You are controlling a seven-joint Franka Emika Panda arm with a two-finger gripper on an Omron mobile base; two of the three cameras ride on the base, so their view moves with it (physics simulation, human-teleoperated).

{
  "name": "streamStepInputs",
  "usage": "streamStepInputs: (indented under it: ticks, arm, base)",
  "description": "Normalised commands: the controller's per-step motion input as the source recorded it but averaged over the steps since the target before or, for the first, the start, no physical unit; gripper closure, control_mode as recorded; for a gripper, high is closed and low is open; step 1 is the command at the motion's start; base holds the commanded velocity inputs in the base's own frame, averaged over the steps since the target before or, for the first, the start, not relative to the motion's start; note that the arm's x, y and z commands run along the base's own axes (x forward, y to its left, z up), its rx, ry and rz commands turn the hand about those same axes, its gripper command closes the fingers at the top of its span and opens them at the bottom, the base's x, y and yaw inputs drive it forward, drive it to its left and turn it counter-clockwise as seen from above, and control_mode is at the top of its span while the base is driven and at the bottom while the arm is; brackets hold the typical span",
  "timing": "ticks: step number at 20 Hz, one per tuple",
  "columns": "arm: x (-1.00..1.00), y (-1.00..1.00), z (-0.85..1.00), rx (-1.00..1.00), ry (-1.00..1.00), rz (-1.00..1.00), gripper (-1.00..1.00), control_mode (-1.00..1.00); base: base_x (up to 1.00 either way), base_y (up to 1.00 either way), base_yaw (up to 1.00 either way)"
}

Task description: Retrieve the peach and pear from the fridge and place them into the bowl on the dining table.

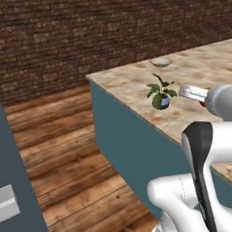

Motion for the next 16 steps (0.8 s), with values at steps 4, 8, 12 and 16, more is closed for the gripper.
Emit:
streamStepInputs:
  ticks: [4, 8, 12, 16]
  arm:
    - [0.0, 0.0, 0.0, 0.0, 0.0, 0.0, 1.0, 1.0]
    - [0.0, 0.0, 0.0, 0.0, 0.0, 0.0, 1.0, 1.0]
    - [0.0, 0.0, 0.0, 0.0, 0.0, 0.0, 1.0, 1.0]
    - [0.0, 0.0, 0.0, 0.0, 0.0, 0.0, 1.0, 1.0]
  base:
    - [0.0, 0.04, -0.19]
    - [0.31, 0.23, -0.03]
    - [0.52, 0.11, -0.01]
    - [0.67, 0.19, 0.08]
